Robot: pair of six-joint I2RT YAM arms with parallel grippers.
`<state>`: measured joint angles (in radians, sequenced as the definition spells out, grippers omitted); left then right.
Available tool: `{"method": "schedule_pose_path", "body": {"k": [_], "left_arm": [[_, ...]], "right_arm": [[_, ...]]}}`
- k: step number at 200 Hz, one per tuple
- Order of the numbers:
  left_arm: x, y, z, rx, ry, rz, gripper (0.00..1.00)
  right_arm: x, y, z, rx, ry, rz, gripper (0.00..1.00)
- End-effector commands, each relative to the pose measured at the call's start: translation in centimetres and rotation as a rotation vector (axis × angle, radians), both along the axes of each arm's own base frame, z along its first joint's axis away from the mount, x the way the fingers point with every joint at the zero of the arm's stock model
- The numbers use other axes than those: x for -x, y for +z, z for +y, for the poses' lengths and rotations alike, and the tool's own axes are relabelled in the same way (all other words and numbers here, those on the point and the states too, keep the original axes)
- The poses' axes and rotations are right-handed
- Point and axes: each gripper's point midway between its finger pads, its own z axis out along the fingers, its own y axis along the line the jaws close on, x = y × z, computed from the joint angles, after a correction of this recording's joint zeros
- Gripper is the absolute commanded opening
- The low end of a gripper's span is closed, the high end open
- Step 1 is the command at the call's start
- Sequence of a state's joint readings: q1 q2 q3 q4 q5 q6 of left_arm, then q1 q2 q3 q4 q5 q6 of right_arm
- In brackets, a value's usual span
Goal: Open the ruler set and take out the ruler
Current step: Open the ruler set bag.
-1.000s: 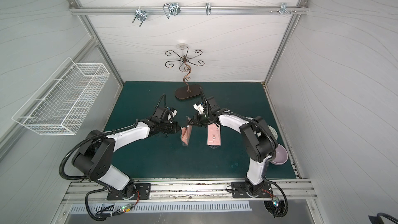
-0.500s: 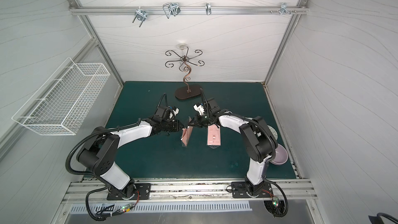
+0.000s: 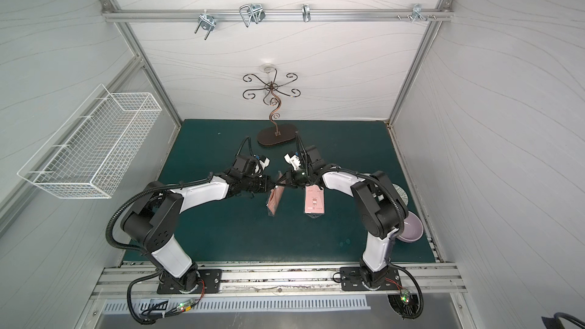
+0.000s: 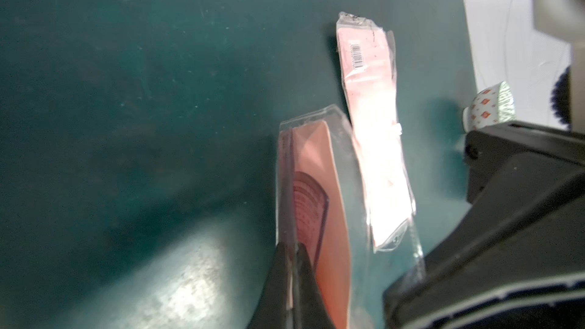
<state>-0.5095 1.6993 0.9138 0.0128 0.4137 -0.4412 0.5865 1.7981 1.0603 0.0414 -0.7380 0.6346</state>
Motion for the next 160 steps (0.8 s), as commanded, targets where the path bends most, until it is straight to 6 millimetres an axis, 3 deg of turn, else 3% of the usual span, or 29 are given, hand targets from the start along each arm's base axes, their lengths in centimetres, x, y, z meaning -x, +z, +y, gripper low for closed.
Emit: {"method": "schedule_pose_path", "body": {"k": [1,28,83,102,117,151,160], "left_arm": [[-0.8,1.3,-1.6,0.044,-0.044,-0.05,0.0],[-0.9,1.4,-0.5,-0.03,-0.022,-0.052,0.0],[-1.8,4.4,7.5,-0.432,0.187,-0.137,0.0],[-1.7,5.4,8.9,-0.479,0.236,-0.159,0.0],[-1.7,5.2,9.3,-0.51,0.251,-0.179,0.0],[-1.6,2.7,10.4,-0.635,0.283,-0.169,0.0],[-1.5,2.1,10.8,-0.666,0.298,-0.159,0.0]], "right_arm": [[-0.5,0.7,-0.1,-0.023,0.002,-0.046,0.0],[-1.0,0.5,-0.6,-0.01,-0.018,-0.049,0.0],[-1.3,0.4,-1.4,0.101,-0.009,-0.075,0.0],[-0.8,1.4,-0.7,0.119,0.03,-0.104,0.24],[-0.7,2.2,-0.4,0.119,0.028,-0.111,0.36],[-1.0,4.8,0.2,0.067,-0.027,-0.103,0.39],[-0.8,6.0,0.6,0.016,-0.023,-0.104,0.35]]}}
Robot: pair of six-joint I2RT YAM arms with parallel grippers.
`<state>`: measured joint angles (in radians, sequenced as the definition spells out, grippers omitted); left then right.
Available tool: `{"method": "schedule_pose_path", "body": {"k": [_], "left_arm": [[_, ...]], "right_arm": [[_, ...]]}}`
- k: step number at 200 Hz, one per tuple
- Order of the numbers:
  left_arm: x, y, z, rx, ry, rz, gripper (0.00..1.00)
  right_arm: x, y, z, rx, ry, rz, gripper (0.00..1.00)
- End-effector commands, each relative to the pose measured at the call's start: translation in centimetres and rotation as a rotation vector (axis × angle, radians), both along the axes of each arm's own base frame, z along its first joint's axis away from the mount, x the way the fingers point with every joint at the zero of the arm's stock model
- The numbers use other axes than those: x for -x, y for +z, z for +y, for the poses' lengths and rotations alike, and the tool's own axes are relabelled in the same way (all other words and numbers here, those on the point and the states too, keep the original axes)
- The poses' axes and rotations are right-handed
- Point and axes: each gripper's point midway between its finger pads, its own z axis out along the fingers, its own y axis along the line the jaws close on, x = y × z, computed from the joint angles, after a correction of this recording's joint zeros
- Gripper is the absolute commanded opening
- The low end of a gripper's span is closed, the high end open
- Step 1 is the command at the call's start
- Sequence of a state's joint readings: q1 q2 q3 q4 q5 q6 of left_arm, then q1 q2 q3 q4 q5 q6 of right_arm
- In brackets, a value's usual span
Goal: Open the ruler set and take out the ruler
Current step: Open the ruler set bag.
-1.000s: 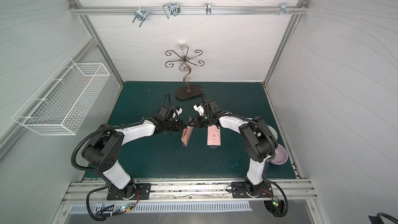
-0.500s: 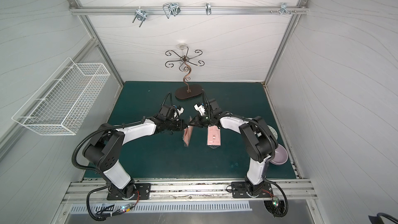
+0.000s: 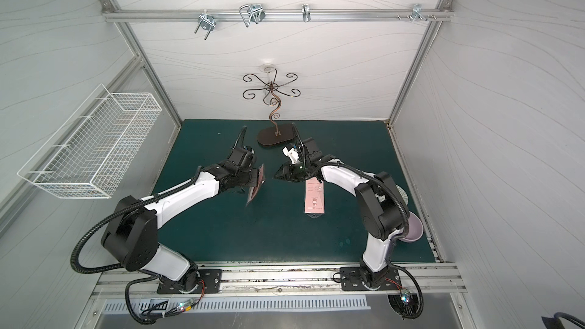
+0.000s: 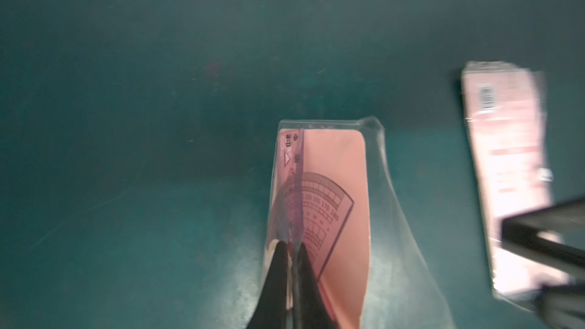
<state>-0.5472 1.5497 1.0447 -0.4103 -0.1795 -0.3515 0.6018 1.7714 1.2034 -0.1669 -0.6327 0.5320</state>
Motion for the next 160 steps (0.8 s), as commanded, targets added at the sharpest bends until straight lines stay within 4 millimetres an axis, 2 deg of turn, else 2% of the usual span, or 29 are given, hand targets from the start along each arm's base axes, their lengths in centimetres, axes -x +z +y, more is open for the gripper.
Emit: {"method": "schedule_pose_path", "body": {"k": [1,17,39,96,138,160], "left_arm": [[0.0,-1.6,1.9,-0.145,0.065,-0.002,0.0],[-0.2,-2.3,2.4,-0.159,0.092,-0.017,0.0],[-0.3,-2.9,2.0,-0.13,0.09,-0.019,0.0],[-0.6,-4.1,-0.1,-0.024,0.057,-0.015,0.0],[-0.5,-4.4,-0.5,0.0,0.045,-0.014,0.0],[-0.6,-4.2,-0.5,0.007,0.045,-0.024,0.0]], "right_arm": [[0.6,3.5,0.6,-0.076,-0.014,-0.005,0.34],[0.4,5.0,1.0,-0.158,-0.027,0.013,0.2],[-0.4,5.2,1.9,-0.267,-0.052,0.101,0.16],[-1.4,0.8,5.1,-0.326,-0.071,0.235,0.13],[-1.2,-0.1,6.5,-0.311,-0.031,0.231,0.12],[-0.9,-1.8,7.0,-0.278,-0.02,0.256,0.12]]}}
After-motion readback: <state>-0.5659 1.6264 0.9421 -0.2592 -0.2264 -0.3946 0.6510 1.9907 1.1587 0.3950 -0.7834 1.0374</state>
